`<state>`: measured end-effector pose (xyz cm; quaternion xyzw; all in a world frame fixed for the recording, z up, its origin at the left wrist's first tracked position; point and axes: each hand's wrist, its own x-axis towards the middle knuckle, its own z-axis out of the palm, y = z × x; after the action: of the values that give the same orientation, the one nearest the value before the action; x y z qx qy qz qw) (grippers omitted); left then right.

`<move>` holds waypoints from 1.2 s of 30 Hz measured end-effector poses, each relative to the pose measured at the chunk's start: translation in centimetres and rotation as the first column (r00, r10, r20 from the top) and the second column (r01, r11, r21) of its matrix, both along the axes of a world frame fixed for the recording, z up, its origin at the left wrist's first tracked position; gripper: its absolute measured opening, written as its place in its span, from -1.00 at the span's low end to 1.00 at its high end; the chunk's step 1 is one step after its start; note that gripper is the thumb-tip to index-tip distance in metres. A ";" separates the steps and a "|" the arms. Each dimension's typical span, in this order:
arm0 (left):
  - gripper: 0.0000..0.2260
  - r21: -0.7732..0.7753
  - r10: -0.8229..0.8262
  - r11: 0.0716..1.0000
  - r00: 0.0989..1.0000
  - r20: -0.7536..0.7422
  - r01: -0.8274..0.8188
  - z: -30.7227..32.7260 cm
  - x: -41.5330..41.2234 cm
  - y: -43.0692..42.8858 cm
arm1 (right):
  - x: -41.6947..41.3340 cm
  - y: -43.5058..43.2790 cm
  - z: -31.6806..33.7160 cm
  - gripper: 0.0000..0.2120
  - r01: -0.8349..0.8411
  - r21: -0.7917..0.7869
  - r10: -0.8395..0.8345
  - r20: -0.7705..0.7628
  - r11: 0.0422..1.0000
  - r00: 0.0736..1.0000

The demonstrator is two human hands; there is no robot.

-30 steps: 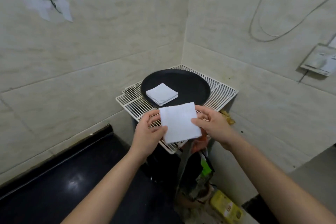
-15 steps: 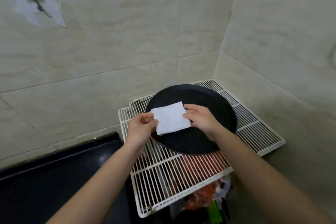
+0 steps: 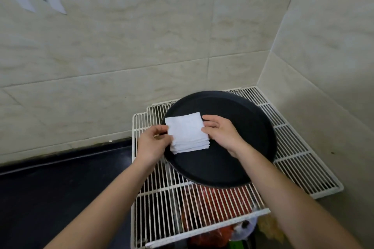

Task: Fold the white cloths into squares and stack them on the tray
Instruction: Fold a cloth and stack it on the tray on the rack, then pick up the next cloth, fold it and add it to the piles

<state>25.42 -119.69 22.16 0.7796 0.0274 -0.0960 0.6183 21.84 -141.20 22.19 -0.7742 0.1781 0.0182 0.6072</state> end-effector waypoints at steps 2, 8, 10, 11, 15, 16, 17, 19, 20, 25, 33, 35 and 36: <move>-0.77 0.017 -0.018 1.000 1.000 -0.005 0.018 -0.5 -0.1 0.1 | -0.3 0.1 -0.4 -0.56 -0.031 -0.034 0.032 0.012 0.999 0.999; -0.75 0.110 -0.070 0.992 0.995 0.064 0.063 -1.1 -0.5 0.9 | -0.9 0.1 -1.0 -0.55 -0.034 -0.083 0.037 0.040 0.996 0.998; -0.72 0.196 -0.132 0.974 0.988 0.083 0.114 -0.9 -0.5 0.9 | -1.2 0.2 -1.1 -0.53 -0.058 -0.120 0.061 0.021 0.991 0.998; -0.71 0.209 -0.155 0.969 0.984 0.083 0.135 -0.8 -0.4 0.9 | -1.3 0.2 -1.1 -0.52 -0.070 -0.141 0.072 0.011 0.988 0.997; -0.66 0.242 -0.190 0.960 0.960 0.203 0.139 1.2 -0.4 2.5 | -1.8 0.5 1.0 -0.46 -0.020 -0.384 0.051 0.070 0.923 0.996; -0.64 0.300 -0.200 0.948 0.934 0.295 0.109 1.7 -0.4 3.4 | -1.8 0.7 1.6 -0.46 0.024 -0.483 0.045 0.131 0.875 0.990; -0.61 0.382 -0.218 0.922 0.896 0.386 0.060 2.3 -0.3 4.6 | -1.8 1.0 2.4 -0.46 0.065 -0.578 0.056 0.189 0.813 0.980; -0.56 0.579 -0.276 0.810 0.809 0.519 -0.095 3.4 -0.4 6.9 | -1.6 1.9 3.8 -0.45 0.128 -0.735 0.108 0.265 0.666 0.958; -0.52 0.649 -0.299 0.736 0.770 0.564 -0.190 3.7 -0.5 8.1 | -1.4 2.6 4.3 -0.43 0.147 -0.791 0.147 0.286 0.593 0.947; -0.34 0.787 -0.250 0.455 0.788 0.562 -0.417 3.6 -3.5 15.6 | 0.3 10.0 3.5 -0.30 0.071 -0.923 0.408 0.236 0.379 0.882; -0.28 0.904 -0.078 0.187 0.911 0.405 -0.386 0.3 -11.3 29.9 | 0.1 26.3 1.0 -0.21 -0.048 -0.951 0.647 0.170 0.305 0.744; -0.27 0.896 -0.023 0.159 0.906 0.423 -0.414 0.7 -13.0 34.2 | -0.9 31.1 1.2 -0.18 -0.066 -0.955 0.691 0.161 0.290 0.705; -0.26 0.890 0.013 0.152 0.901 0.433 -0.430 1.0 -14.1 36.7 | -1.5 33.9 1.2 -0.17 -0.076 -0.957 0.713 0.154 0.280 0.684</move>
<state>11.27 -83.03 23.18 0.9811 0.0960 0.1669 -0.0173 20.36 -107.28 23.40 -0.9547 -0.2432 -0.1502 0.0828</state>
